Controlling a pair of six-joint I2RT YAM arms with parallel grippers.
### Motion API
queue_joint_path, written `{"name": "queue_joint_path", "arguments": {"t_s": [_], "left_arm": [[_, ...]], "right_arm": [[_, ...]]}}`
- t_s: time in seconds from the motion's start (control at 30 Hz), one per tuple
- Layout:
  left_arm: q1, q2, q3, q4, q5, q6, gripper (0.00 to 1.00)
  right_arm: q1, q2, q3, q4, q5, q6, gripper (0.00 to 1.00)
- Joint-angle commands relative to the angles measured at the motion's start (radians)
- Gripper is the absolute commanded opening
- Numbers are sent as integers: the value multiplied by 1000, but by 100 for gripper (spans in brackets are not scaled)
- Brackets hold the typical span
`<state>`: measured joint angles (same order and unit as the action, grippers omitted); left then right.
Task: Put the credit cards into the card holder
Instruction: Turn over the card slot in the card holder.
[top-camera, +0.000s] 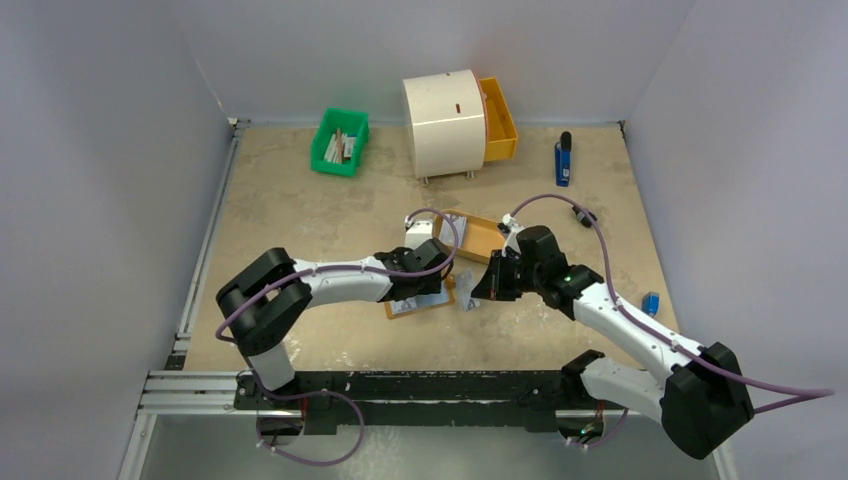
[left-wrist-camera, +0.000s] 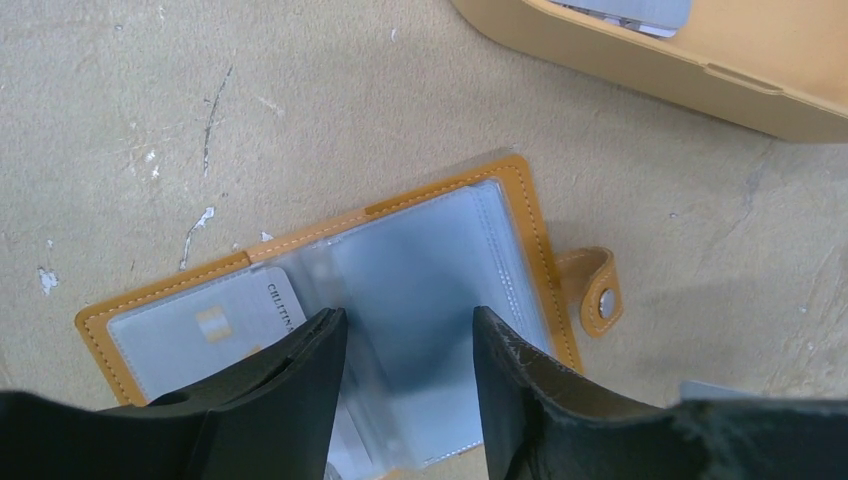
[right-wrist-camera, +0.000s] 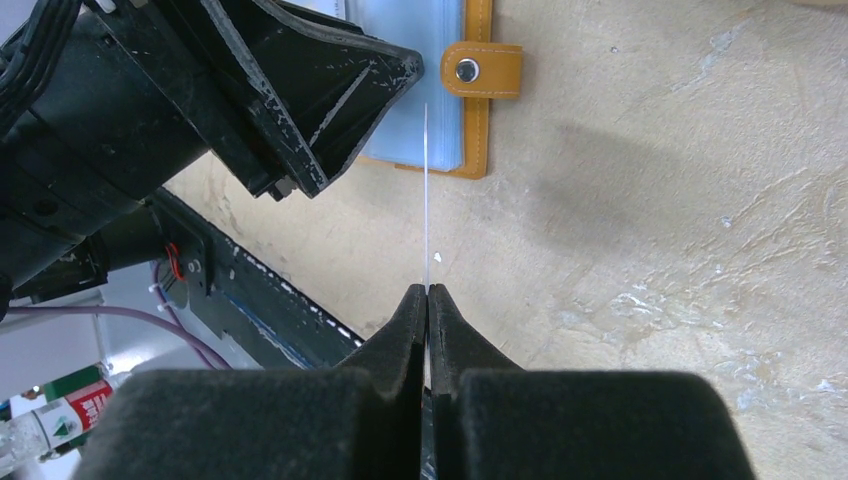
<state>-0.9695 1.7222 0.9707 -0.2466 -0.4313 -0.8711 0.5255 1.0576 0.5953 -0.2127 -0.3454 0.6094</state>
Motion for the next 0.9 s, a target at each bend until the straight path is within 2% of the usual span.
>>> {"name": "queue_joint_path", "arguments": {"t_s": [0.0,0.27,0.63,0.87], "left_arm": [[-3,23,15,-7,-38,16,47],[-3,55,-24,19,-36,16,32],[-3,50,-50,32,-43,15,1],[-3,45,-56,37,-45,13,0]], "right_arm": [[4,-13,-7,2,21,4,0],[4,-14,-7,-3,21,4,0],[4,12,-15,19,-21,-2,0],[6,55,-11,67,-110,-12,0]]}}
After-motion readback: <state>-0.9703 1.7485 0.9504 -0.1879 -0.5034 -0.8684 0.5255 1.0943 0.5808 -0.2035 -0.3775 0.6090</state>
